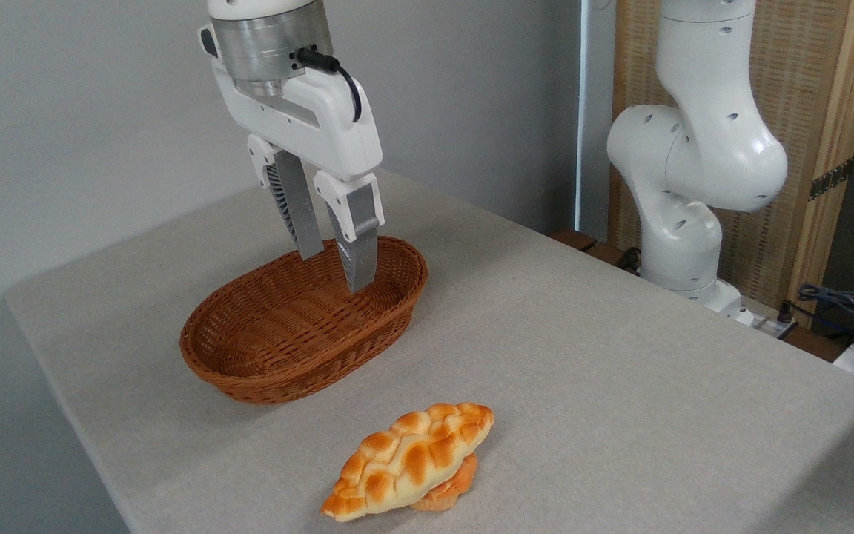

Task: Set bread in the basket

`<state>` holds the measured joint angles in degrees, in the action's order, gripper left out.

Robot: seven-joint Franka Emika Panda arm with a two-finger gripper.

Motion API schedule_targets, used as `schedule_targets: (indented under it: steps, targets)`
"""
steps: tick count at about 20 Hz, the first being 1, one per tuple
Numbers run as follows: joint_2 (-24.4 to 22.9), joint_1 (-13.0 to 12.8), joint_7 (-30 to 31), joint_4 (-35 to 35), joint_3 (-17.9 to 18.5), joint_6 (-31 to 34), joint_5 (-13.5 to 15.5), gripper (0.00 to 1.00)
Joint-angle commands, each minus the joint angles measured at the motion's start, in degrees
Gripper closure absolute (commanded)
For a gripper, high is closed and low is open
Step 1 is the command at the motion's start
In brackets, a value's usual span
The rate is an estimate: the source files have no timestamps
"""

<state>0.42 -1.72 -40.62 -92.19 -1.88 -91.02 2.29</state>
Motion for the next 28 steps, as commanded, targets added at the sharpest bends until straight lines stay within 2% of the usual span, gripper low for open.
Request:
schedule_targets:
  steps: [1, 13, 18, 20, 24, 28]
  targets:
    - [0.0, 0.0, -1.7, 0.4, 0.5, 1.4, -0.6, 0.0]
    - [0.0, 0.1, -1.7, -0.7, 0.5, 0.1, -0.6, 0.0]
    - [-0.3, 0.2, -2.0, -6.4, 3.1, -9.8, -0.8, 0.0]
    - [-0.5, 0.2, -5.5, -8.1, 5.5, -11.5, -0.8, 0.0]
    - [0.7, 0.3, -19.1, -9.2, 7.9, -12.0, -0.8, 0.0]
    - [1.5, 0.3, -20.7, -12.6, 9.4, -14.3, -0.8, 0.0]
